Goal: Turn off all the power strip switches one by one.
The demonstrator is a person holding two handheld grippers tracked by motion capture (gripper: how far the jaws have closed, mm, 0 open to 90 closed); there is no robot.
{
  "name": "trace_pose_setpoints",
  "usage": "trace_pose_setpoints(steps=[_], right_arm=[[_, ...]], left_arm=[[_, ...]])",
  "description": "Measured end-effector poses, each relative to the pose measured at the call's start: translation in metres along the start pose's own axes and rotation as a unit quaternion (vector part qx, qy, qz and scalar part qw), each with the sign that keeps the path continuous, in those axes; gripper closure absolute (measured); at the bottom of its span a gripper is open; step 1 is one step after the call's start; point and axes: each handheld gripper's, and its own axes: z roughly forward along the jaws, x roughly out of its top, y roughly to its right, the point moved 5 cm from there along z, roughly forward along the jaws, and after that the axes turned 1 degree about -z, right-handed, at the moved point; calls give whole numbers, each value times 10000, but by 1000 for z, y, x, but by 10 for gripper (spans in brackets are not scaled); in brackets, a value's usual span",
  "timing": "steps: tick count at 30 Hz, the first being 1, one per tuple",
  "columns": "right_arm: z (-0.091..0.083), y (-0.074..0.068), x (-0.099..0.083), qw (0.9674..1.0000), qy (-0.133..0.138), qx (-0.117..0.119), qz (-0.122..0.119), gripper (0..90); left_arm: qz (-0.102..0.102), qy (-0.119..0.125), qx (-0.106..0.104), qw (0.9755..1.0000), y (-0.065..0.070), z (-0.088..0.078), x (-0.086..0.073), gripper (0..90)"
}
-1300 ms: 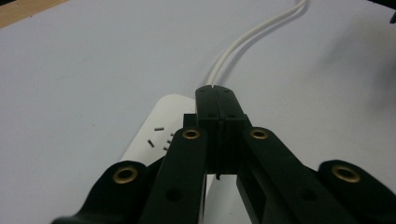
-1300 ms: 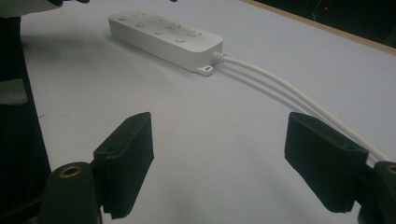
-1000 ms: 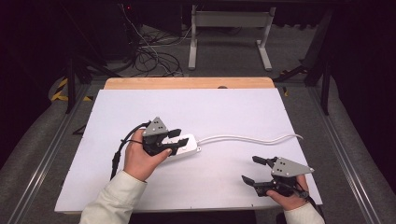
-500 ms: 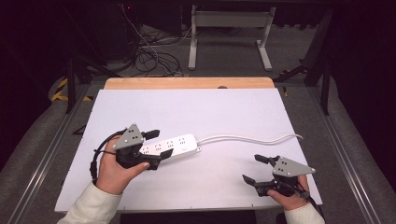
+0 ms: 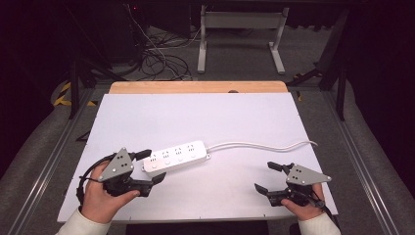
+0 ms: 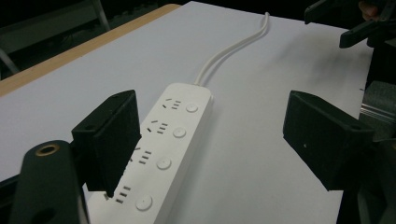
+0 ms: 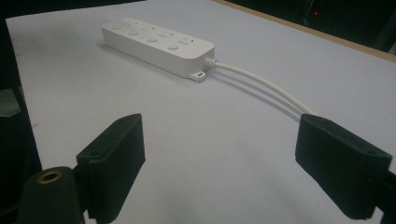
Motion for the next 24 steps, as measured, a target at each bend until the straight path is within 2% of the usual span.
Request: trace_pose_setpoints(steps=[3,7,14,19,22,24], right_arm=[[0,0,0,10000,8,1,0,169],[0,0,0,10000,-2,12,-10,168],[0,-1,0,10000,-6,35,-2,170],[0,0,-1,10000,-8,46,13,169],[0,0,-1,10000,-10,36,12,169],[0,0,-2,10000,-7,38,25,168]], left_arm=[[-58,36,18,10000,-3,-6,-13,207],[-239,141,-30,9996,-8,-13,-29,215],[-358,-50,35,9993,-9,-21,-56,216],[-449,-29,31,9990,-11,-24,-71,216],[-366,-41,58,9993,-13,-26,-80,223],[-447,-29,-12,9990,-12,-27,-86,233]])
